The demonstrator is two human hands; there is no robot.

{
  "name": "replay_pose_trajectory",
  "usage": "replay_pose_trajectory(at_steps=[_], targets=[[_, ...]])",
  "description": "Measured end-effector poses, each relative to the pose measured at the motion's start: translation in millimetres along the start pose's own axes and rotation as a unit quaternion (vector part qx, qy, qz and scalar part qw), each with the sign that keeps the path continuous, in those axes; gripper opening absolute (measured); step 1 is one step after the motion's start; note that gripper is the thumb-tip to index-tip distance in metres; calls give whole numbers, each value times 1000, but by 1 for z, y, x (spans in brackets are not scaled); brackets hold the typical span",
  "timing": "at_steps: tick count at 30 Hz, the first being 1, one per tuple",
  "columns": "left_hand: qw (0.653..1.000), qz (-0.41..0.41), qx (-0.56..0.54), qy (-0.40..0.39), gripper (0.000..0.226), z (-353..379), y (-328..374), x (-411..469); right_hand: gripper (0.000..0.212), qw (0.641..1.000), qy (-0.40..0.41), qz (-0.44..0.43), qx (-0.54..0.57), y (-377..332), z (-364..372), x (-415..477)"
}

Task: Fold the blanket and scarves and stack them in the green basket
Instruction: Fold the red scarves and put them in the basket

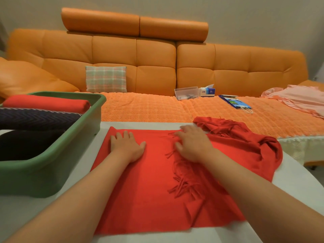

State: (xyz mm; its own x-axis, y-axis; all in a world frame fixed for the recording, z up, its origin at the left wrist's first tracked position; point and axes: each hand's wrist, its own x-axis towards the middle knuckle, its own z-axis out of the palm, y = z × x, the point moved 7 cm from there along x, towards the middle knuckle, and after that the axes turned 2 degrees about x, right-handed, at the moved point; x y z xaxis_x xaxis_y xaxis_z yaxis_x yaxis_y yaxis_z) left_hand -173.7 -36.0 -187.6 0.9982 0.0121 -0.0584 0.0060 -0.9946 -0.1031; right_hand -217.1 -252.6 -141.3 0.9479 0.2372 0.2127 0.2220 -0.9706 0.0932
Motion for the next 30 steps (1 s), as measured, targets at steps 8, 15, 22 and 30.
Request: replay_pose_trajectory(at_steps=[8, 15, 22, 30], targets=[[998, 7, -58, -31, 83, 9, -26, -5, 58, 989, -147, 24, -20, 11, 23, -31], [974, 180, -28, 138, 34, -44, 38, -51, 37, 994, -7, -46, 100, 14, -33, -85], [945, 312, -71, 69, 30, -32, 76, -121, 54, 921, -189, -66, 333, -57, -42, -136], [961, 274, -18, 0, 65, 2, 43, -164, 33, 970, -221, -46, 88, -55, -60, -159]])
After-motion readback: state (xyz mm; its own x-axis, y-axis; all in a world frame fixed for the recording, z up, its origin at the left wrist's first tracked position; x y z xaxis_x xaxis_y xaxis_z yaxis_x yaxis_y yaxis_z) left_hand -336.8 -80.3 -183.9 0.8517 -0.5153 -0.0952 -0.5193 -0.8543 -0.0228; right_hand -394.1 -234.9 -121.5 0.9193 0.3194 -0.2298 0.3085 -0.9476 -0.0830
